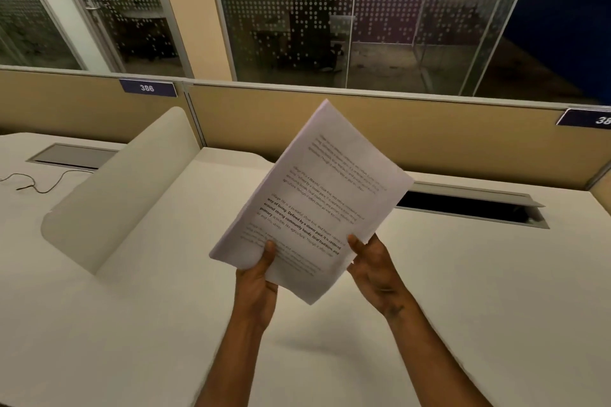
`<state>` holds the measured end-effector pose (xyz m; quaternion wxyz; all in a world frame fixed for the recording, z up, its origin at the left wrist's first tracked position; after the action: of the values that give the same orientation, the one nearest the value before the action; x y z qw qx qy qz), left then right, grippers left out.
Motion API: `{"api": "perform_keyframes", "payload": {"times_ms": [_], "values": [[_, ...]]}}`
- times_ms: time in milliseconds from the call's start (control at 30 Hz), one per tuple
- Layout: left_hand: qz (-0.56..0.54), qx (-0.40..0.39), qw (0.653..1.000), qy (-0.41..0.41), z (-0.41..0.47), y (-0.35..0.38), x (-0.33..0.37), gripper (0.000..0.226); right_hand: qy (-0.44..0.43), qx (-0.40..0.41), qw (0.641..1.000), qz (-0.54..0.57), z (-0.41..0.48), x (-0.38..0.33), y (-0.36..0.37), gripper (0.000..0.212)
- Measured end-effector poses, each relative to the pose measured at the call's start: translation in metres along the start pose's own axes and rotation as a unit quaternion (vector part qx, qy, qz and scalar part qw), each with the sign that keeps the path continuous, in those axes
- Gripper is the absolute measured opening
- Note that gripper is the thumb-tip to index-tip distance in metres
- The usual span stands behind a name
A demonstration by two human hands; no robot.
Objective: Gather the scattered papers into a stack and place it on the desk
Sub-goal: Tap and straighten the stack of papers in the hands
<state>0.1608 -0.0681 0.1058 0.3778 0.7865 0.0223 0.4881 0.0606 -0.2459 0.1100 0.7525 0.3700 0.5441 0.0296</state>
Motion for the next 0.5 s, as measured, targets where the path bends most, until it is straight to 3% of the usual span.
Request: {"api": "perform_keyframes", "payload": {"times_ms": [100, 233, 300, 367, 500], "values": [[-0.053, -0.014, 0.998, -0.029, -0.003, -0.001, -0.018, 0.049, -0.044, 0.044, 0.998, 0.022, 0.01, -0.013, 0.013, 0.039], [-0.09, -0.018, 0.993, -0.076, -0.007, -0.021, -0.028, 0.044, -0.081, 0.115, 0.99, -0.022, 0.016, -0.03, 0.003, 0.027], [-0.069, -0.016, 0.993, -0.093, -0.006, -0.036, -0.021, 0.039, -0.094, 0.113, 0.987, -0.057, 0.016, -0.036, 0.001, 0.024], [-0.016, 0.008, 0.995, -0.095, 0.0, -0.059, -0.002, 0.041, -0.107, 0.098, 0.985, -0.096, 0.015, -0.044, 0.003, 0.022], [0.219, 0.06, 0.973, -0.032, 0.014, -0.079, 0.066, 0.041, -0.11, 0.061, 0.969, -0.213, 0.015, -0.056, 0.002, 0.019]]}}
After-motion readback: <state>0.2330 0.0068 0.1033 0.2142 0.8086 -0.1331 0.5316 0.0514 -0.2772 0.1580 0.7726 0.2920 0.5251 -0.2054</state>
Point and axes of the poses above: each hand's wrist, its own z-axis towards the middle knuckle, its own y-axis out of the palm, x = y × z, the point moved 8 cm from there along z, towards the middle knuckle, and after that the axes turned 15 degrees about -y, right-handed, at the moved point
